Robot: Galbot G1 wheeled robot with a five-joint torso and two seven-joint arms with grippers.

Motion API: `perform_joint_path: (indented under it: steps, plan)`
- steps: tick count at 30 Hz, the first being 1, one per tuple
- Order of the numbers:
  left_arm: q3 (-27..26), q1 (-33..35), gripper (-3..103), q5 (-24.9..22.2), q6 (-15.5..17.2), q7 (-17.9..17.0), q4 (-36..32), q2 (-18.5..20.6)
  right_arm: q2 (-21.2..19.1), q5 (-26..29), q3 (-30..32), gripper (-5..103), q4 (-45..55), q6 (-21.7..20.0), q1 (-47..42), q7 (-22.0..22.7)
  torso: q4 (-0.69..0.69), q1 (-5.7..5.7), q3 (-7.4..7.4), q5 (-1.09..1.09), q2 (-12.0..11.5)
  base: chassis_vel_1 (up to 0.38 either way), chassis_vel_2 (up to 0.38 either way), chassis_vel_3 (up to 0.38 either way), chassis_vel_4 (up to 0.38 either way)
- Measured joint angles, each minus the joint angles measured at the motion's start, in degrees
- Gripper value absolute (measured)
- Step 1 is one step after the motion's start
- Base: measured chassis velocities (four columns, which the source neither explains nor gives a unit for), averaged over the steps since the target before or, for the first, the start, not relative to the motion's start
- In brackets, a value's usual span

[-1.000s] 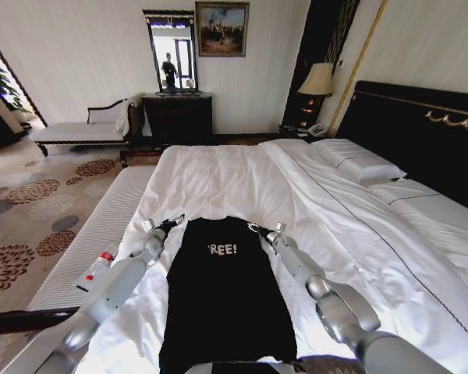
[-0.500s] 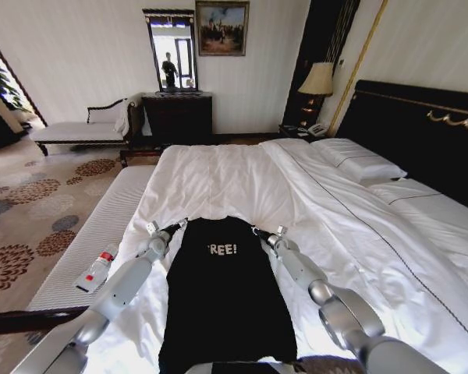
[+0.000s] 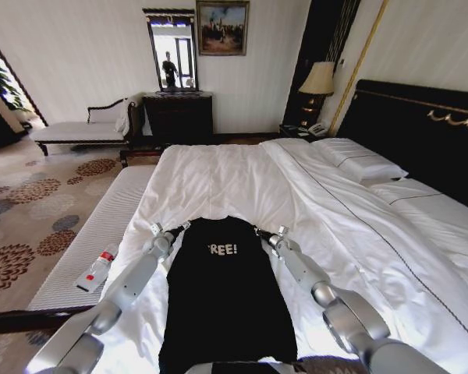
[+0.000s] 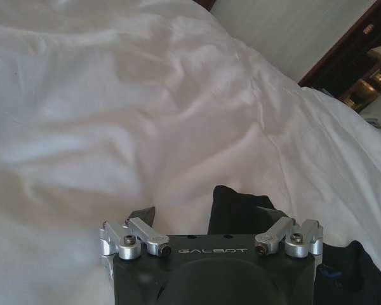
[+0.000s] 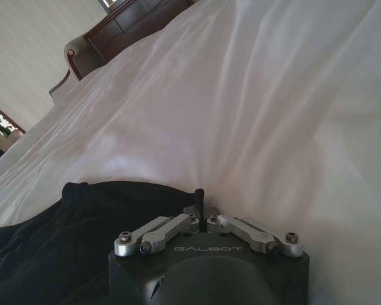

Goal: Fold the clothes on the bed.

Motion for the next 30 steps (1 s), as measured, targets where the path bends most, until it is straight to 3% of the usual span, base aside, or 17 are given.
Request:
perform_joint_path:
  steps: [11, 14, 17, 18, 24, 30]
  plan:
    - [2.2, -6.0, 78, 5.1, -1.3, 2.9, 10.4, -5.5, -0.5, 0.4, 0.4, 0, 1.0, -0.1, -0.6, 0.4, -0.01, 0.0, 0.0, 0.01, 0.0, 0.0, 0.0, 0.0, 0.0]
    - [2.6, -6.7, 62, 6.0, -1.3, 3.0, 11.5, -6.3, -1.0, 0.4, 0.7, 0, 1.1, 0.0, -1.0, 0.4, -0.01, 0.0, -0.01, 0.0, 0.0, 0.0, 0.0, 0.0, 0.0]
    - [2.8, -6.7, 57, 6.4, -1.3, 3.0, 11.6, -6.4, -1.0, 0.4, 0.9, 0, 0.9, 0.1, -1.0, 0.3, -0.02, -0.01, -0.01, -0.01, 0.0, 0.0, 0.0, 0.0, 0.0]
    - [3.1, -6.7, 46, 6.9, -1.5, 3.1, 11.6, -6.3, -0.9, 0.4, 1.1, 0, 0.7, 0.2, -0.9, 0.3, -0.03, 0.0, -0.01, 0.0, 0.0, 0.0, 0.0, 0.0, 0.0]
    - [3.6, -6.2, 30, 7.6, -1.8, 3.2, 11.2, -5.7, -0.3, 0.3, 1.1, 0, 0.3, 0.3, -0.7, 0.3, -0.03, 0.0, -0.01, -0.02, 0.0, 0.0, 0.0, 0.0, 0.0]
    - [3.6, -6.2, 3, 7.6, -1.9, 3.0, 10.8, -5.2, 0.5, 0.1, 0.8, 0, 0.2, 0.4, -0.2, 0.6, -0.03, 0.0, -0.01, -0.02, 0.0, 0.0, 0.0, 0.0, 0.0]
